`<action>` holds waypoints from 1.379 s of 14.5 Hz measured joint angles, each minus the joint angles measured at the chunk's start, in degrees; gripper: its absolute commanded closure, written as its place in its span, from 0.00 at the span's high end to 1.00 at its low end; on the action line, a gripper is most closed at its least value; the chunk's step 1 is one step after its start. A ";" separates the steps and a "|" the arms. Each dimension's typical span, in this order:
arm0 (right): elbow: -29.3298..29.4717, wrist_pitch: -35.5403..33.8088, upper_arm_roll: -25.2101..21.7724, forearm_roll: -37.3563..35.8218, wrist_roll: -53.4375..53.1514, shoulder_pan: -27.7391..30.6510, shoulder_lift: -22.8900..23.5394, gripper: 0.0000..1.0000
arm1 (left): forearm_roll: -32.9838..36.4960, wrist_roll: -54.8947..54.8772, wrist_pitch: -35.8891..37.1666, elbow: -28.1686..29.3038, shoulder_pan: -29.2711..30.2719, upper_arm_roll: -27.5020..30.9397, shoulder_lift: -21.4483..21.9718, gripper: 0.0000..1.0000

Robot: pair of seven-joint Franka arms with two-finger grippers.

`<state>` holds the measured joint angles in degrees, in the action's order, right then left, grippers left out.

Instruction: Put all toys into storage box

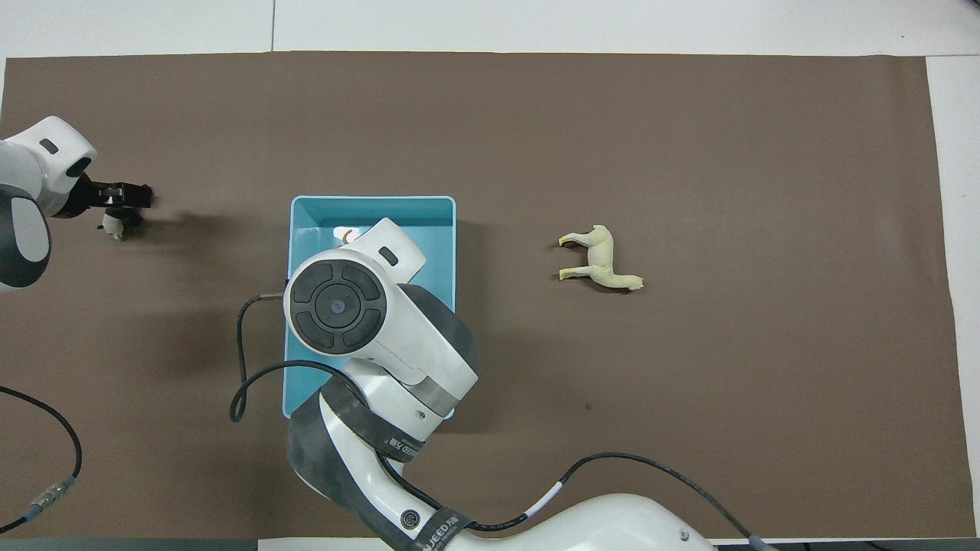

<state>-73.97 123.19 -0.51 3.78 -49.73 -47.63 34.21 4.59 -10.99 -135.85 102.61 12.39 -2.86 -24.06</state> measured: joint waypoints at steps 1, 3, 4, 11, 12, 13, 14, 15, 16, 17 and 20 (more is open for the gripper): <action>1.00 -2.17 -0.13 -0.16 -1.92 0.04 -0.12 1.00 | 1.09 -0.36 -0.92 0.00 0.04 0.04 -0.60 1.00; 4.01 -7.85 -0.61 -0.33 -3.75 0.50 -1.01 1.00 | 2.04 -0.64 -2.98 -0.01 0.29 0.21 -2.02 1.00; 5.38 -10.67 -0.88 -0.37 -4.19 1.35 -2.05 1.00 | 2.11 -0.86 -4.14 -0.01 0.56 0.21 -2.85 1.00; -2.57 -20.55 -1.46 -3.96 11.25 16.78 -11.11 1.00 | 0.66 -1.01 -4.30 -0.90 0.73 -0.03 -5.01 0.00; -7.56 -16.91 -1.54 -4.31 13.89 18.66 -12.14 1.00 | 0.10 -1.01 -2.20 -2.08 0.72 -0.08 -5.00 0.00; -13.33 -11.92 -1.57 -4.57 16.42 20.53 -13.35 1.00 | -0.15 -0.77 0.65 -3.73 0.70 -0.11 -5.01 0.00; -19.24 -6.45 -1.59 -4.75 19.03 22.28 -14.62 1.00 | -0.22 0.06 3.81 -5.59 0.63 -0.16 -5.02 0.00; -24.81 -1.61 -1.60 -4.85 21.50 23.82 -15.79 1.00 | -0.24 1.47 7.21 -7.63 0.41 -0.31 -5.01 0.00; -29.19 1.76 -1.61 -4.92 23.25 24.89 -16.61 1.00 | -0.28 3.45 10.68 -9.62 -0.11 -0.46 -4.94 0.00; -32.08 3.65 -1.60 -4.96 24.18 25.38 -16.99 1.00 | -0.31 6.07 14.36 -11.35 -0.96 -0.70 -4.60 0.00; -35.79 7.90 -1.27 -5.02 25.70 25.18 -16.52 1.00 | -2.45 18.68 27.56 -13.80 -5.85 -1.36 0.36 0.00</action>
<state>-109.77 131.09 -1.78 -1.24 -24.03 -22.45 17.69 2.14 7.68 -108.29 88.81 6.54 -4.21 -23.70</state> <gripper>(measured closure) 0.000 0.590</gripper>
